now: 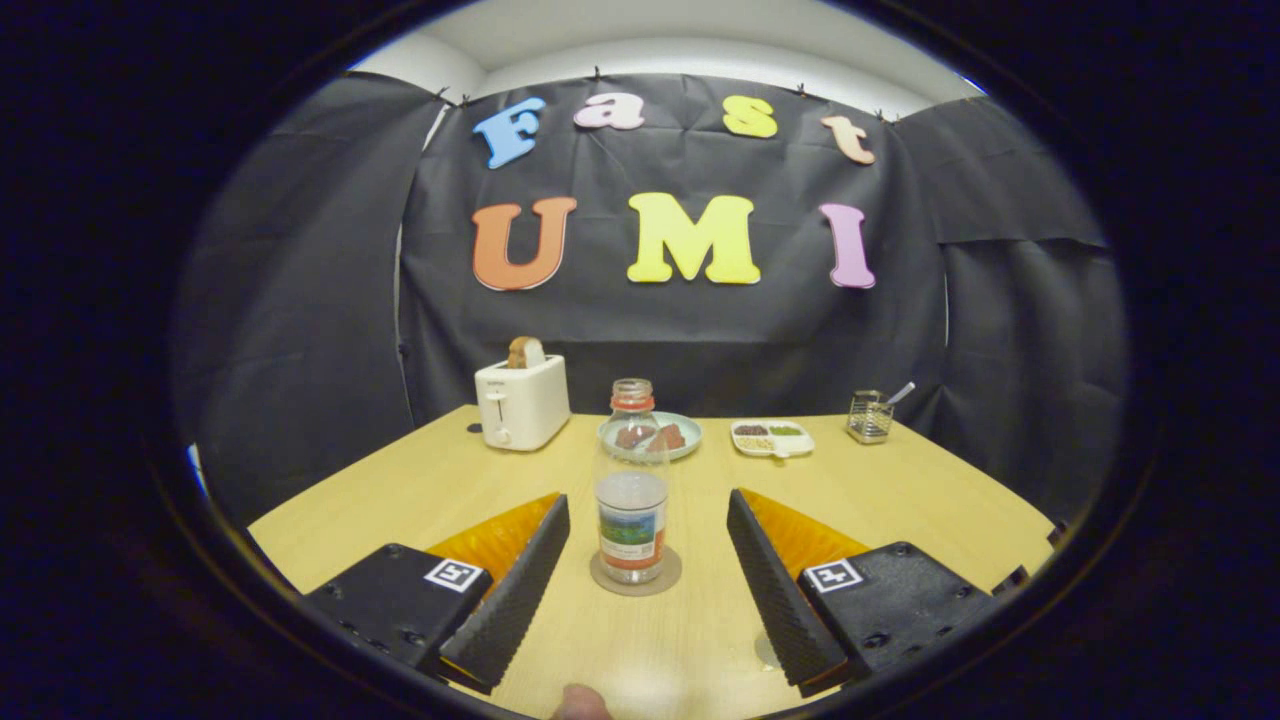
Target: Take the bottle from table, then pour the juice into the cup, finally place the bottle on the coaster
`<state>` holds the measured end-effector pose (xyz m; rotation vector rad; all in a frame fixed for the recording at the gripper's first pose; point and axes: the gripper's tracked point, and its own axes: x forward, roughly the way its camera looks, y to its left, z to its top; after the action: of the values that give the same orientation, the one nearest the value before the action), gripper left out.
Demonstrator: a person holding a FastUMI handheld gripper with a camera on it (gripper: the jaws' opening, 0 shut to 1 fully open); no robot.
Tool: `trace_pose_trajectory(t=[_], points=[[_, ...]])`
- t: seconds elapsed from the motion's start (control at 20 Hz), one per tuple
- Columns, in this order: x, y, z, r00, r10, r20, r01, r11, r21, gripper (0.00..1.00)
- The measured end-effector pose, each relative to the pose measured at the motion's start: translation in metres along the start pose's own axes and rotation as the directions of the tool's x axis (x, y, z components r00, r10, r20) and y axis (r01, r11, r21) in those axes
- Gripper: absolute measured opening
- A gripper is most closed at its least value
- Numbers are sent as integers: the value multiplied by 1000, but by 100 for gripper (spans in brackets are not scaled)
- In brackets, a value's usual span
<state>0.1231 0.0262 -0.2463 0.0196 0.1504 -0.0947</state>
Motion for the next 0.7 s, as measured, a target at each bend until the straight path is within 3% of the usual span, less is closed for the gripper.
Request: trace_pose_trajectory(t=[0.4, 0.7], points=[[-80, 6, 61, 996, 42, 74, -44, 999, 27, 100], [-135, 45, 82, 986, 142, 87, -144, 990, 11, 100]])
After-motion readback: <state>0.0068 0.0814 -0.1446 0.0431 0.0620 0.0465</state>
